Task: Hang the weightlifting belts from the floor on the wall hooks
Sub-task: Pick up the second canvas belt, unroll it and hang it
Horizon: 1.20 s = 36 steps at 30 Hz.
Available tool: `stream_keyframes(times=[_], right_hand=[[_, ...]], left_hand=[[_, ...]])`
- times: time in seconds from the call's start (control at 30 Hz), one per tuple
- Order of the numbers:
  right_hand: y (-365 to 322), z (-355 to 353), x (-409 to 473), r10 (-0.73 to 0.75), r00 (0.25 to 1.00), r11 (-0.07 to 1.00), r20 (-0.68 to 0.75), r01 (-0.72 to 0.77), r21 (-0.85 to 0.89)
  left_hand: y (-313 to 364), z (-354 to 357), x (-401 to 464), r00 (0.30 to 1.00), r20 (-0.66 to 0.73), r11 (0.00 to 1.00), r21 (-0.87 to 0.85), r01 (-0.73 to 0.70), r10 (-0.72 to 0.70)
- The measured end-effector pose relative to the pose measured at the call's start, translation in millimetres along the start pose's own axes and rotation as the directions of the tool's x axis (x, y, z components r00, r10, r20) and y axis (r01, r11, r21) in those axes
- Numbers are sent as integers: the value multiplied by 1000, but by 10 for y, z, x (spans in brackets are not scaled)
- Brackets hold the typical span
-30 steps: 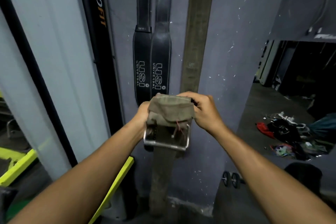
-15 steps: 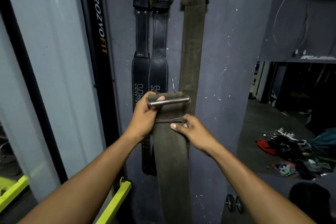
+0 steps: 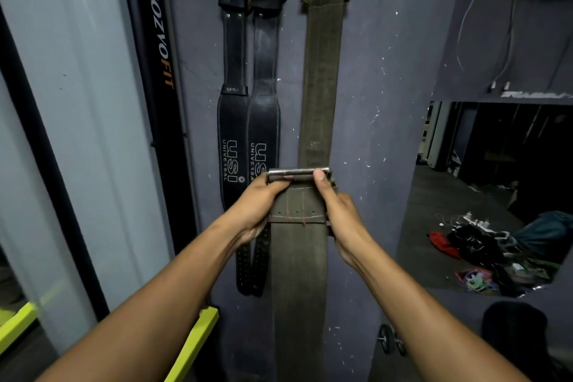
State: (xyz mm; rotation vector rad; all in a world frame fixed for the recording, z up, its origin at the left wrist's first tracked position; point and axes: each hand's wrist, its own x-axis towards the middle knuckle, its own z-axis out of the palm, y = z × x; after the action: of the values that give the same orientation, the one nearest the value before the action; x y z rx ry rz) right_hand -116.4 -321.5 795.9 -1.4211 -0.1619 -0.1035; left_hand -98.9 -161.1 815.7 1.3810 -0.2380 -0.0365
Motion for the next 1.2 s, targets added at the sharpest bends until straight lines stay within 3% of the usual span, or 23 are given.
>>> stream_keyframes(times=[0.07, 0.17, 0.23, 0.3, 0.47, 0.53, 0.6, 0.67, 0.7, 0.77, 0.9, 0.93, 1.0, 1.1, 1.2], right_hand=[[33, -5, 35, 41, 995, 998, -89, -36, 58], [110, 2, 108, 132, 973, 989, -191, -118, 86], [206, 7, 132, 145, 973, 989, -178, -139, 48], [258, 39, 122, 137, 982, 990, -134, -138, -1], [323, 81, 113, 30, 999, 988, -36, -35, -152], [378, 103, 103, -62, 998, 967, -9, 58, -248], [428, 163, 76, -184, 983, 918, -25, 163, -360], [442, 238, 61, -276, 955, 868, -106, 200, -454], [442, 262, 66, -314, 936, 852, -156, 206, -480], [458, 261, 117, -349, 903, 844, -249, 188, -502], [432, 188, 215, -333, 884, 844, -329, 123, -522], [429, 170, 241, -329, 881, 839, -339, 109, -533], [402, 165, 261, -310, 888, 821, -339, 71, -567], [346, 214, 196, -317, 917, 777, -241, 105, -621], [260, 282, 23, -341, 935, 698, -94, 185, -691]], left_hand=[[-19, -6, -52, 992, 123, 999, -24, 25, -22], [-63, 21, -133, 987, 158, 967, 245, -67, 28], [-116, 27, -127, 985, 79, 913, 372, -169, 150], [-166, -14, -99, 973, -36, 898, 395, -196, 228], [-290, -191, 31, 927, -243, 906, 383, -178, 284], [-295, -222, 64, 921, -279, 917, 364, -161, 273], [-302, -199, 79, 917, -344, 966, 225, -127, 201], [-319, -137, 103, 894, -417, 983, 144, -110, 161], [-344, -114, 123, 866, -460, 973, 200, -114, 196], [-409, -82, 100, 791, -506, 903, 409, -133, 346], [-642, 15, -214, 658, -351, 602, 774, -197, 666], [-732, 67, -280, 676, -307, 553, 814, -178, 670], [-875, 185, -344, 794, -244, 578, 800, -160, 557], [-903, 249, -232, 939, -173, 811, 565, -154, 298], [-840, 215, -69, 966, -150, 942, 296, -160, 211]])
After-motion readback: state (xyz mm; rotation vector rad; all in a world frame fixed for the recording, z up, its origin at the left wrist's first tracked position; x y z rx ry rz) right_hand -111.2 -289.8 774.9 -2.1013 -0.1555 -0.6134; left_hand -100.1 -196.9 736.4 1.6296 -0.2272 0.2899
